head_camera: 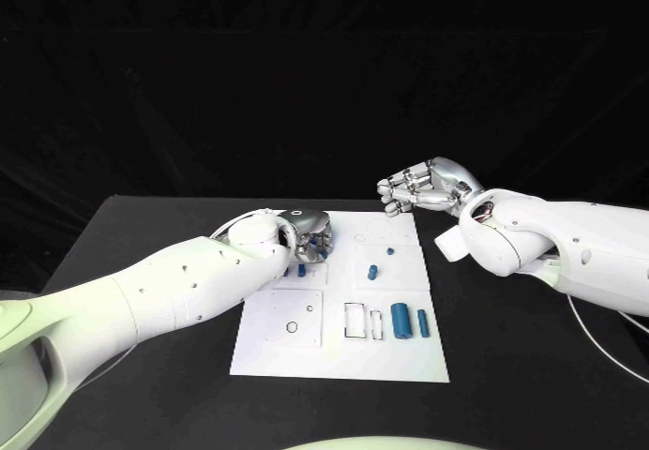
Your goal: Assemble the parts on the task board
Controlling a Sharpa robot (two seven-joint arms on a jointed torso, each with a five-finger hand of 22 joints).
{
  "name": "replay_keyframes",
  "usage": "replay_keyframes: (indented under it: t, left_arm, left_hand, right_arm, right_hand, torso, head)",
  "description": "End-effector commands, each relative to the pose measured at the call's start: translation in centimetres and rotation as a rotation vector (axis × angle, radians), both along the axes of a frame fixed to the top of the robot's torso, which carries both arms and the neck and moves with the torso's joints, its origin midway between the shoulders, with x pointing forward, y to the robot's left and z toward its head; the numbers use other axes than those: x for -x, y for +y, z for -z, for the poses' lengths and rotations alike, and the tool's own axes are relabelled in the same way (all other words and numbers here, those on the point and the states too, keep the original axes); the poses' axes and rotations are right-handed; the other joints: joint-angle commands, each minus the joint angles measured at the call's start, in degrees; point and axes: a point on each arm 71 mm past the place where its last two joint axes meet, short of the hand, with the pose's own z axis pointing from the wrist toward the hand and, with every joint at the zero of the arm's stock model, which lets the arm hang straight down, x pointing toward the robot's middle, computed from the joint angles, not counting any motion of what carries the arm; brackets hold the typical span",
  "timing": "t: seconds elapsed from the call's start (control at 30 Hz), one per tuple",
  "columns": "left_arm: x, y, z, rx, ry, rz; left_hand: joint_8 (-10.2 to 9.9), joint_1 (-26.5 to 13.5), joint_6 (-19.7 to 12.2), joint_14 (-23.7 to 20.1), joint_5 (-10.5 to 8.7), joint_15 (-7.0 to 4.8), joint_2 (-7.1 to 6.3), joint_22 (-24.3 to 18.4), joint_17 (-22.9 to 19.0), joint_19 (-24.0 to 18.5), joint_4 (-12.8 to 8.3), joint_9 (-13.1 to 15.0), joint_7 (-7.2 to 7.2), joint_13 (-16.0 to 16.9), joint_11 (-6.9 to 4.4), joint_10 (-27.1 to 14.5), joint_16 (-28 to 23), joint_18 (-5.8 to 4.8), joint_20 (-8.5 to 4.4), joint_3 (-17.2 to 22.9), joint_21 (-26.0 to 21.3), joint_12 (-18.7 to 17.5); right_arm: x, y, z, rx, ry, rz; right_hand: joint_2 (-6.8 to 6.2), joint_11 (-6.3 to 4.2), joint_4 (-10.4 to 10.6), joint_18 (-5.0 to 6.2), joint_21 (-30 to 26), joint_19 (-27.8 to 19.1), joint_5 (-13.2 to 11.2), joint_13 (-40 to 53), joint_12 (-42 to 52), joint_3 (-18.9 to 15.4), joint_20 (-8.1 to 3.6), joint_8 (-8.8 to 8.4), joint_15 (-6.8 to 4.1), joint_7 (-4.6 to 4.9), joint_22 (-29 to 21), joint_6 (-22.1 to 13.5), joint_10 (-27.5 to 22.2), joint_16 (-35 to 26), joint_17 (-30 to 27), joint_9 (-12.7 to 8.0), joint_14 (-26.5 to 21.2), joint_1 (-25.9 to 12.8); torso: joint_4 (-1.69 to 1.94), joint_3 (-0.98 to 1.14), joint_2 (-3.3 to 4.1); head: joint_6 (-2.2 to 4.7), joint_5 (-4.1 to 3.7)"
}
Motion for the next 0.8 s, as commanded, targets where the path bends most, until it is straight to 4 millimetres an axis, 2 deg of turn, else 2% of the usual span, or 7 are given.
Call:
replay_keyframes:
  t: [0.03, 0.3, 0.47, 0.57, 0.8]
  left_arm:
    - [0.1, -0.1, 0.2, 0.001, 0.016, 0.007]
    - [0.1, 0.0, -0.2, 0.047, -0.004, -0.001]
    - [0.3, 0.4, -0.8, 0.094, -0.008, -0.009]
    - [0.4, 0.9, -1.3, 0.121, -0.009, -0.017]
    - [0.6, 2.7, -2.7, 0.163, 0.0, -0.045]
  left_hand:
    - [-0.09, -0.09, 0.54, 0.35, 0.34, -0.15, 0.55, 0.24, 0.1, 0.44, -0.44, 0.08, 0.01, 0.11, 0.1, 0.68, 0.44, -1.09, -0.19, 0.77, 0.4, -0.51]
    - [-0.51, -1.02, 0.87, 0.39, 0.25, -0.07, 0.06, 0.54, -0.13, 0.54, -1.08, 0.01, 0.2, 0.09, 0.19, 1.11, 0.49, -1.14, -0.2, 1.53, 0.66, -1.28]
    - [-0.76, -2.01, 1.05, 0.38, 0.18, -0.02, -0.34, 0.59, -0.33, 0.52, -1.12, -0.02, 0.23, 0.09, 0.23, 1.31, 0.47, -1.14, -0.17, 1.55, 0.7, -1.73]
    - [-0.85, -2.46, 1.17, 0.37, 0.16, -0.02, -0.48, 0.65, -0.43, 0.54, -1.12, -0.02, 0.21, 0.12, 0.22, 1.45, 0.46, -1.15, -0.16, 1.52, 0.74, -1.91]
    - [-0.94, -3.0, 1.36, 0.36, 0.13, -0.04, -0.66, 0.76, -0.6, 0.6, -1.12, -0.02, 0.14, 0.16, 0.18, 1.67, 0.43, -1.16, -0.16, 1.44, 0.81, -2.1]
  right_arm:
    - [0.1, 0.2, 0.0, -0.002, -0.004, -0.02]
    - [0.0, 0.2, 0.0, -0.002, -0.005, -0.019]
    - [0.0, 0.1, 0.0, 0.0, -0.005, -0.016]
    - [-0.1, 0.0, 0.0, 0.0, -0.005, -0.014]
    - [-0.1, -0.2, 0.0, 0.002, -0.004, -0.009]
  right_hand:
    - [0.18, 0.18, -0.14, -0.25, 0.33, -0.3, 0.16, -0.08, 0.03, -0.18, -0.04, -0.14, -0.13, 0.08, 0.05, -0.23, -0.08, -0.12, -0.05, -0.07, -0.46, -0.24]
    - [0.18, 0.18, -0.14, -0.25, 0.33, -0.3, 0.16, -0.08, 0.03, -0.18, -0.04, -0.14, -0.13, 0.08, 0.05, -0.23, -0.08, -0.12, -0.05, -0.07, -0.46, -0.24]
    - [0.18, 0.18, -0.14, -0.25, 0.33, -0.3, 0.16, -0.08, 0.03, -0.18, -0.04, -0.14, -0.13, 0.08, 0.05, -0.23, -0.08, -0.12, -0.05, -0.07, -0.46, -0.24]
    - [0.18, 0.18, -0.14, -0.25, 0.33, -0.3, 0.16, -0.08, 0.03, -0.18, -0.04, -0.14, -0.13, 0.08, 0.05, -0.23, -0.08, -0.12, -0.05, -0.07, -0.46, -0.24]
    - [0.18, 0.18, -0.14, -0.25, 0.33, -0.3, 0.16, -0.08, 0.03, -0.18, -0.04, -0.14, -0.13, 0.08, 0.05, -0.23, -0.08, -0.12, -0.05, -0.07, -0.46, -0.24]
  torso:
    - [0.02, 0.02, -0.01]
    - [0.04, 0.0, -0.01]
    - [0.25, -0.04, -0.1]
    - [0.33, 0.01, -0.15]
    - [0.61, -0.03, -0.28]
  head:
    - [0.07, 0.05]
    - [0.3, -0.01]
    - [0.34, -0.13]
    - [0.4, -0.05]
    - [0.27, -0.24]
